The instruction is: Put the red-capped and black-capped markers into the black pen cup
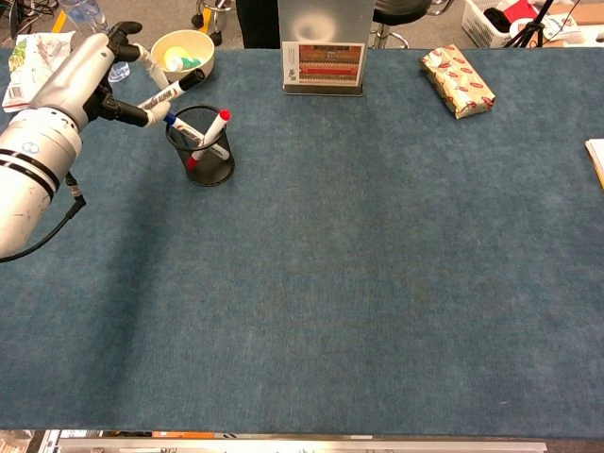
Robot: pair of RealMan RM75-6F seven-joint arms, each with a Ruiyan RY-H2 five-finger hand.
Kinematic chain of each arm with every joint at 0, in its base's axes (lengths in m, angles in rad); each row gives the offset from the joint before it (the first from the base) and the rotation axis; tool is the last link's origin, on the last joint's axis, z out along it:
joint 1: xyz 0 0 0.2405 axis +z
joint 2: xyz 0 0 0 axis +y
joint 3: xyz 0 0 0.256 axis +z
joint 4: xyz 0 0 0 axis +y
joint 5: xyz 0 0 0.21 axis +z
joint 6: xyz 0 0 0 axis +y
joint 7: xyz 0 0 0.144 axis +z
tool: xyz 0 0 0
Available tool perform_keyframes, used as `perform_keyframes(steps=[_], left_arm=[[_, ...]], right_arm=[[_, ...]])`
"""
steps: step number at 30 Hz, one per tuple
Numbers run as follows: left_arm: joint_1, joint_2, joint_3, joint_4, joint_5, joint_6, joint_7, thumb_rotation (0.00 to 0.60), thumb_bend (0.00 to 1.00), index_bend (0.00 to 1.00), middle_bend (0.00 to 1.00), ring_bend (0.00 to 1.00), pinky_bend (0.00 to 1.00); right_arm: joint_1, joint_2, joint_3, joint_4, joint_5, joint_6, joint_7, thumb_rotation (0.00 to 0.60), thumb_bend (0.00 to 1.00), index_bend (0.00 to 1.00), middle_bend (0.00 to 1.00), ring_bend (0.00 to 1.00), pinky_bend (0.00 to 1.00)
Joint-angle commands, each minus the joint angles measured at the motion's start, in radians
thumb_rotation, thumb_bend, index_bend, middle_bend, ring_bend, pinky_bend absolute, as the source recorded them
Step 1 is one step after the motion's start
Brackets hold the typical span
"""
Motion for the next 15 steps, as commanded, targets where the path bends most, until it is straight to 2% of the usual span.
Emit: perform_keyframes(steps=[1, 7, 12, 15], left_arm=[[-0.003, -0.007, -0.038, -0.029, -0.042, -0.015, -0.053, 0.6, 0.34, 0.69, 0.02, 0.0, 0.08], [-0.001, -0.014, -0.083, -0.066, -0.132, -0.051, -0.141, 0.6, 0.34, 0.69, 0.02, 0.0, 0.08], [-0.004, -0.024, -0.105, -0.059, -0.19, -0.102, -0.218, 0.6, 0.34, 0.69, 0.02, 0.0, 0.08], [-0.007, -0.029, -0.106, -0.035, -0.191, -0.139, -0.263, 0.6, 0.34, 0.7, 0.02, 0.0, 0.08]], right_arm=[[0.0, 0.0, 0.001, 0.0, 0.001, 0.0, 0.001, 0.6, 0.0, 0.24, 0.26, 0.17, 0.41], [0.001, 0.0, 0.0, 0.001, 0.0, -0.002, 0.002, 0.6, 0.0, 0.24, 0.26, 0.17, 0.41], [0.0, 0.002, 0.0, 0.001, 0.0, 0.0, 0.005, 0.6, 0.0, 0.24, 0.26, 0.17, 0.41], [-0.001, 0.003, 0.0, 0.0, -0.001, 0.004, 0.009, 0.6, 0.0, 0.24, 0.26, 0.17, 0.41]])
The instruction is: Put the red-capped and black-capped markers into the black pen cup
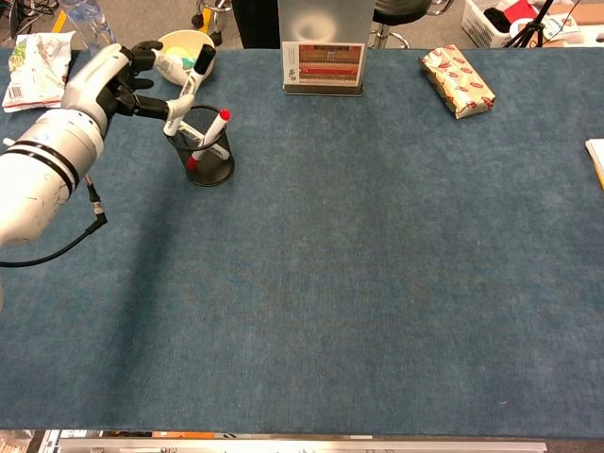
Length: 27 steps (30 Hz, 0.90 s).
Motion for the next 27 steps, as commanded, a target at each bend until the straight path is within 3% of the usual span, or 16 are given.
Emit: perform_keyframes(steps=[1, 21, 27], left_arm=[[-0.003, -0.011, -0.003, 0.031, 0.005, -0.041, -0.056, 0.6, 0.34, 0.7, 0.02, 0.0, 0.08], [0.042, -0.063, 0.055, 0.225, 0.277, -0.106, -0.393, 0.6, 0.34, 0.7, 0.02, 0.0, 0.08], [0.053, -0.084, 0.066, 0.27, 0.308, -0.11, -0.466, 0.6, 0.34, 0.7, 0.02, 0.0, 0.08]], right_arm=[[-0.001, 0.001, 0.0, 0.0, -0.001, 0.002, 0.002, 0.6, 0.0, 0.24, 0.26, 0.17, 0.41], [0.0, 0.001, -0.001, -0.001, -0.001, -0.001, 0.0, 0.6, 0.0, 0.24, 0.26, 0.17, 0.41], [0.0, 0.002, -0.001, -0.002, -0.001, 0.0, 0.001, 0.6, 0.0, 0.24, 0.26, 0.17, 0.41]])
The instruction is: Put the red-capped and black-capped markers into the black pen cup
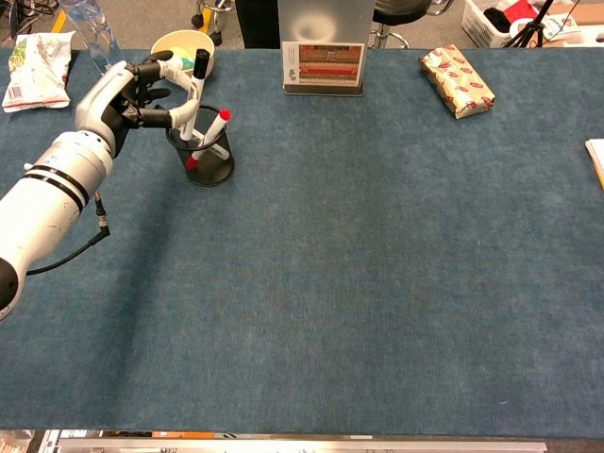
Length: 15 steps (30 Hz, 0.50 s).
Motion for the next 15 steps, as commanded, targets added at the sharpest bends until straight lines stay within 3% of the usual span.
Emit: perform_keyframes(steps=[1, 11, 15], left_arm=[[0.007, -0.014, 0.006, 0.023, 0.014, -0.007, -0.044, 0.6, 0.34, 0.7, 0.02, 0.0, 0.08], [0.008, -0.033, 0.022, 0.061, 0.047, -0.017, -0.088, 0.6, 0.34, 0.69, 0.02, 0.0, 0.08], [0.007, -0.028, 0.027, 0.059, 0.046, -0.027, -0.089, 0.6, 0.34, 0.59, 0.01, 0.0, 0.08]], right_arm=[[0.0, 0.0, 0.0, 0.0, 0.001, -0.001, 0.0, 0.6, 0.0, 0.24, 0.26, 0.17, 0.41], [0.0, 0.003, 0.0, -0.004, 0.004, -0.003, -0.002, 0.6, 0.0, 0.24, 0.26, 0.17, 0.41], [0.0, 0.004, 0.0, -0.005, 0.005, -0.004, -0.002, 0.6, 0.0, 0.24, 0.26, 0.17, 0.41]])
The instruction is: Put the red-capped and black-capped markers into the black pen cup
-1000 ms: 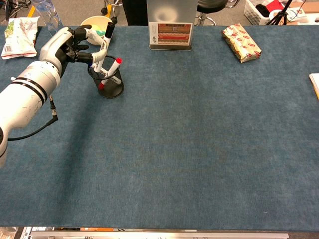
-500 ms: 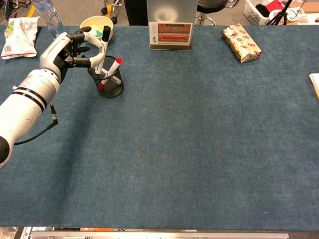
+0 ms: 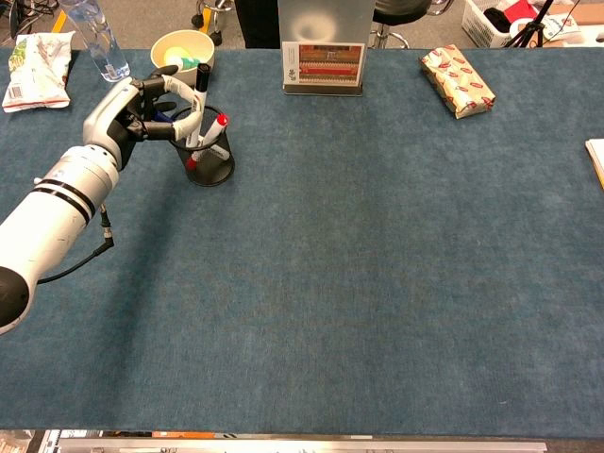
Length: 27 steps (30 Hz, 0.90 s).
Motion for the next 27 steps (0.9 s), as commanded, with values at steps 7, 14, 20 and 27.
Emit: perform_keyframes(steps=[7, 14, 20, 27], left_arm=[[-0.007, 0.018, 0.002, -0.012, -0.033, -0.036, 0.019, 0.6, 0.27, 0.21, 0.0, 0.0, 0.08], [-0.008, 0.026, 0.001, -0.021, -0.053, -0.037, 0.045, 0.6, 0.19, 0.1, 0.0, 0.0, 0.08], [-0.007, 0.068, 0.041, -0.043, 0.01, -0.012, 0.129, 0.6, 0.19, 0.11, 0.0, 0.0, 0.08], [-0.009, 0.158, 0.103, -0.078, 0.071, 0.035, 0.347, 0.6, 0.19, 0.18, 0.0, 0.0, 0.08]], right_arm=[[0.0, 0.001, 0.0, -0.001, 0.001, -0.003, -0.001, 0.6, 0.0, 0.24, 0.26, 0.17, 0.41], [0.0, 0.002, -0.001, -0.003, 0.0, -0.002, 0.0, 0.6, 0.0, 0.24, 0.26, 0.17, 0.41], [-0.004, 0.005, 0.002, -0.004, -0.002, 0.011, 0.006, 0.6, 0.0, 0.24, 0.26, 0.17, 0.41], [-0.01, 0.008, 0.005, -0.005, -0.006, 0.028, 0.011, 0.6, 0.0, 0.24, 0.26, 0.17, 0.41]])
